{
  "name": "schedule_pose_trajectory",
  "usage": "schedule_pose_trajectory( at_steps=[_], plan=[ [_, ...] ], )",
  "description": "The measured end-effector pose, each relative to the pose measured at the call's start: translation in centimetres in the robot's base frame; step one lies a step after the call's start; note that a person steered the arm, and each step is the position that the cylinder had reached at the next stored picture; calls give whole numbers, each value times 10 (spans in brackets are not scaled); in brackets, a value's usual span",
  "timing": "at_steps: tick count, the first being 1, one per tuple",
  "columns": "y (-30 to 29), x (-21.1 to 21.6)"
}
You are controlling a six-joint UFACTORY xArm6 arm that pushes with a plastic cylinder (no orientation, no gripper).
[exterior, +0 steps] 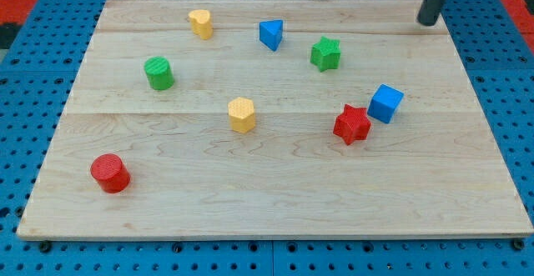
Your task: Move the red star to the center of the board
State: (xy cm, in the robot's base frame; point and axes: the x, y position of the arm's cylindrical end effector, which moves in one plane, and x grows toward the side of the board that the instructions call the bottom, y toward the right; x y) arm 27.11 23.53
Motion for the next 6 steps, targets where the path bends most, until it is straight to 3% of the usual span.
schedule_pose_trajectory(
  at_steps=[1, 3, 4, 5, 6],
  plan=[
    [-55, 24],
    [60, 146],
    [10, 212],
    [-112, 207],
    [-144, 189]
  ],
)
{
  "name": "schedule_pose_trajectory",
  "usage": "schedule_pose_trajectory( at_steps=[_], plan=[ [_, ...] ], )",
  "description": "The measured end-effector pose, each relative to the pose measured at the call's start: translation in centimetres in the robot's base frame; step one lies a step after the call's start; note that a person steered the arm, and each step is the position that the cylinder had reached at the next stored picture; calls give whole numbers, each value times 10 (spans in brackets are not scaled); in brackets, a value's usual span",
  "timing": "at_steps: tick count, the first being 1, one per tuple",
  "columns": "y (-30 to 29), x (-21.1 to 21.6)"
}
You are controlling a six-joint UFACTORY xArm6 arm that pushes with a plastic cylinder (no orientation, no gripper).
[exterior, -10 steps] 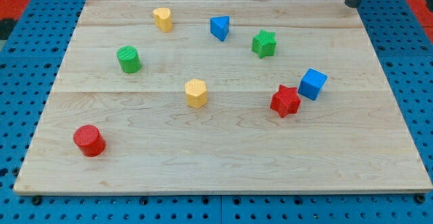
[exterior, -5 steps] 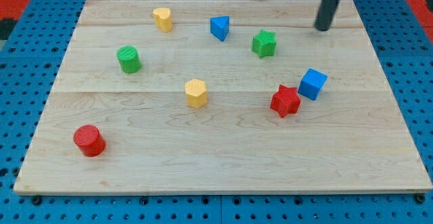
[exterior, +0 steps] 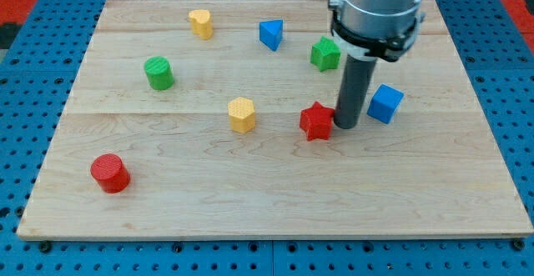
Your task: Move the red star to the center of the board
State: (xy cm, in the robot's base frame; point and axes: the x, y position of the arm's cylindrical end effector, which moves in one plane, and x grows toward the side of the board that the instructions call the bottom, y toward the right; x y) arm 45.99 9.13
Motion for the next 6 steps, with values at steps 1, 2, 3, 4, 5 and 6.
schedule_pose_trajectory(
  at_steps=[1, 2, 3, 4, 5, 6],
  plan=[
    [-8, 22],
    [-49, 14],
    [-64, -62],
    [-71, -96],
    [-40, -32],
    [-65, -16]
  ],
)
